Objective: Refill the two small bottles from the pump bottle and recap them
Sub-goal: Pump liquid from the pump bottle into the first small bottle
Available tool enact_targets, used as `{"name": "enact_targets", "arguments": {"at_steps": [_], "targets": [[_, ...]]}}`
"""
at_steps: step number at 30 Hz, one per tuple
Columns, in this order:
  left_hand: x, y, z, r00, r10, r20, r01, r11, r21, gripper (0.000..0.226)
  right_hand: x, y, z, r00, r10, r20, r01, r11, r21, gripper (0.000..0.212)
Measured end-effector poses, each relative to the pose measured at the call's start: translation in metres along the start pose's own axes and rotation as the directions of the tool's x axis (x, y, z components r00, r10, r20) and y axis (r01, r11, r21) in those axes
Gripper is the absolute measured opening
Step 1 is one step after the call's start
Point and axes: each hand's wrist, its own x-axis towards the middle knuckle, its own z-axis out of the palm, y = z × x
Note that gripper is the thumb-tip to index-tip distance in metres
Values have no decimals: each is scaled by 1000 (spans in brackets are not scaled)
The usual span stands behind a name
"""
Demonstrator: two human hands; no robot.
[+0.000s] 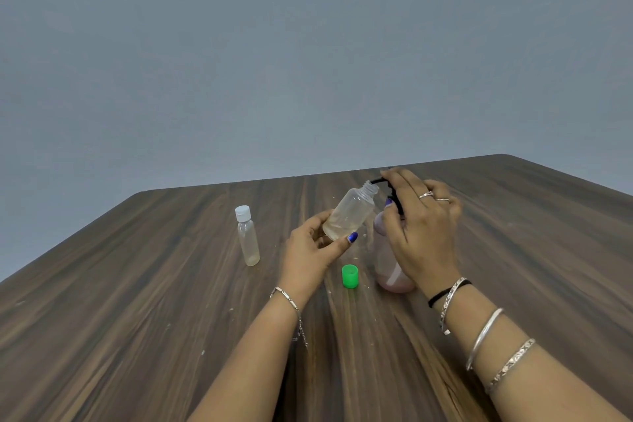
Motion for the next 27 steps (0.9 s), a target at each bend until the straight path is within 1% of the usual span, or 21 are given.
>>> {"name": "enact_targets", "arguments": {"at_steps": [6,10,14,17,23,25,27], "targets": [[-2,2,0,1000,8,1,-8,1000,-13,37,-1,-1,1,999,-21,-25,20,999,-41,40],[-1,1,0,1000,2,-4,-2,1000,-11,38,1,-2,1,998,-20,-58,18,999,-40,37],[-3,1,1,1000,4,3,-4,1000,15,38,-1,0,1,999,-26,-48,24,999,-44,37],[-4,2,1,1000,11,0,-11,1000,26,39,-4,1,3,999,-36,-17,35,997,-64,39],[-3,2,1,1000,9,-4,-8,1000,19,38,-1,7,3,997,-80,-12,79,997,-7,45],[-3,2,1,1000,14,-7,-13,1000,13,36,-1,9,5,996,-90,-7,90,996,-21,49],[-1,3,0,1000,21,-14,-21,1000,15,37,-2,11,7,996,-89,28,89,996,-7,54]]}}
